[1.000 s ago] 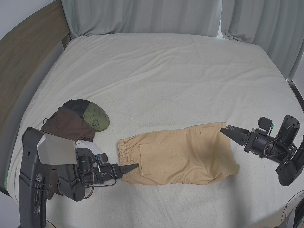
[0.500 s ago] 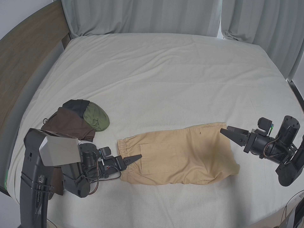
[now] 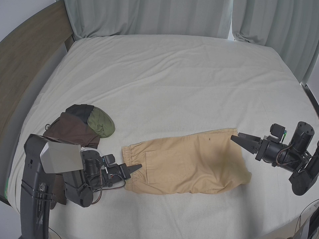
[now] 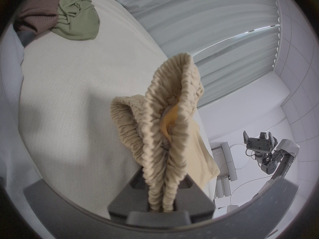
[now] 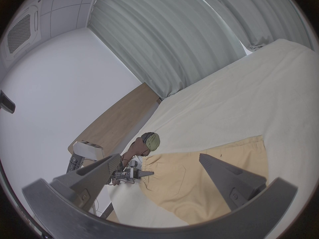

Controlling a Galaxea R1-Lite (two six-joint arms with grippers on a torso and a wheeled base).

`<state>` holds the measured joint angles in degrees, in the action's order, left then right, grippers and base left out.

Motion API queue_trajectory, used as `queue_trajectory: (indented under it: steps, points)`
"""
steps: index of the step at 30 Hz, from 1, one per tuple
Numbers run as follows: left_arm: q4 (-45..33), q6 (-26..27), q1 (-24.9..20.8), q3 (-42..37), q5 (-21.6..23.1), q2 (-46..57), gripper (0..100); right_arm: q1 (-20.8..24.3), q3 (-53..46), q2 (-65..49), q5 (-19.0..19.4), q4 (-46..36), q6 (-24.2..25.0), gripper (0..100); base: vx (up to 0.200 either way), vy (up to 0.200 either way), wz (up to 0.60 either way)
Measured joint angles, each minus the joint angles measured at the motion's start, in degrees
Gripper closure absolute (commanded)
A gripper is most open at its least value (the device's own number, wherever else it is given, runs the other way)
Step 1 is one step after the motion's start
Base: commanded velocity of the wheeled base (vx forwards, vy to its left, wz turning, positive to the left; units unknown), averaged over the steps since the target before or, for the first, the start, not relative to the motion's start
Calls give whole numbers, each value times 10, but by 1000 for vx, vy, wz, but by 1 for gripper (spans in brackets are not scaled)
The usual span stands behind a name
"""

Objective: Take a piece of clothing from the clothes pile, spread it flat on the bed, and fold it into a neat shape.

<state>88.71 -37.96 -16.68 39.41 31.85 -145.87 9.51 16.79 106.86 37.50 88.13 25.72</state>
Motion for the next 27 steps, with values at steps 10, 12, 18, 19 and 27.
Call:
queue_trajectory:
  steps: [10, 12, 18, 19, 27]
  points:
    - [0, 32, 11, -32, 15, 29, 100, 4, -3, 8, 0, 0, -3, 0, 0, 0, 0]
    - [0, 34, 14, -42, 18, 37, 100, 6, -5, 12, 0, 0, -4, 0, 0, 0, 0]
    - [0, 33, 36, -76, 58, 74, 100, 21, -12, 21, -2, 0, -6, 0, 0, 0, 0]
    - [0, 33, 43, -82, 64, 81, 100, 25, -14, 22, -3, 0, -6, 0, 0, 0, 0]
    - [0, 33, 82, -115, 84, 122, 100, 40, -19, 39, -4, 0, -22, 0, 0, 0, 0]
